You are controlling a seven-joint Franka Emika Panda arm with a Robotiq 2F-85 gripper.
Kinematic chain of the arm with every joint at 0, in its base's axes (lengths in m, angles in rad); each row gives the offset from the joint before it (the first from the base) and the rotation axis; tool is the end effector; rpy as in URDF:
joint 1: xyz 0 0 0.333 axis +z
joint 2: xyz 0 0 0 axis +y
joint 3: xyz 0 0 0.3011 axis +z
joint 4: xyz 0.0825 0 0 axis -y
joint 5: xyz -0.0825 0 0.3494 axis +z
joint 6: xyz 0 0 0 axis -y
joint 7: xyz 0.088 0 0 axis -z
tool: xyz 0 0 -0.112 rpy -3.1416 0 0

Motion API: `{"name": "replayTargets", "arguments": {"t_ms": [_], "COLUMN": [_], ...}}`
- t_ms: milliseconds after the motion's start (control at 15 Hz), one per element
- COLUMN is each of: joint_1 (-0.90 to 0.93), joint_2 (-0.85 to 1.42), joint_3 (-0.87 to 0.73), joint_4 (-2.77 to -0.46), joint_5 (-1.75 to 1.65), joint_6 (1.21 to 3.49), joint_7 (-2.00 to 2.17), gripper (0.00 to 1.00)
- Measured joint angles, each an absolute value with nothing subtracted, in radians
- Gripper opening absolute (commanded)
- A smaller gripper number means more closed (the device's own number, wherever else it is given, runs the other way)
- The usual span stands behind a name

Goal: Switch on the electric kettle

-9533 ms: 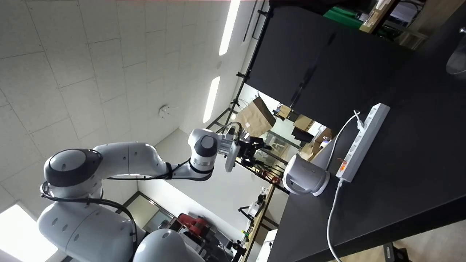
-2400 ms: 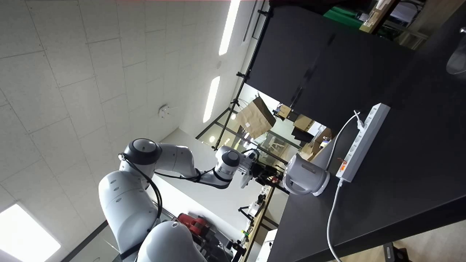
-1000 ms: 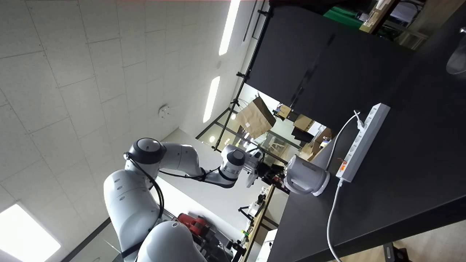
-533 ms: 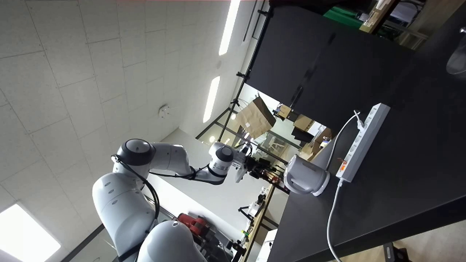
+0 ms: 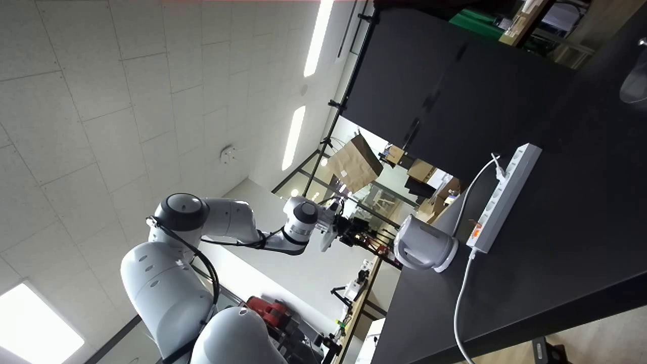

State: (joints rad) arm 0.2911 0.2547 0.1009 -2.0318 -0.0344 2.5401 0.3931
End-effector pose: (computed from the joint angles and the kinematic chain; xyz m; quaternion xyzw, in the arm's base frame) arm 0.5430 0.2223 0.3510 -0.9918 -0.0091 -0.1172 0.0495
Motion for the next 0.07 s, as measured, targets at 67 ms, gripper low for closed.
{"name": "replayTargets", "arguments": {"t_ms": [67], "joint_1": [0.291], "joint_2": [0.255], "joint_3": [0.101], "joint_4": [-2.032], "joint_5": [-0.034], "joint_6": [2.54], "joint_7": [0.393], "gripper": [1.0]}}
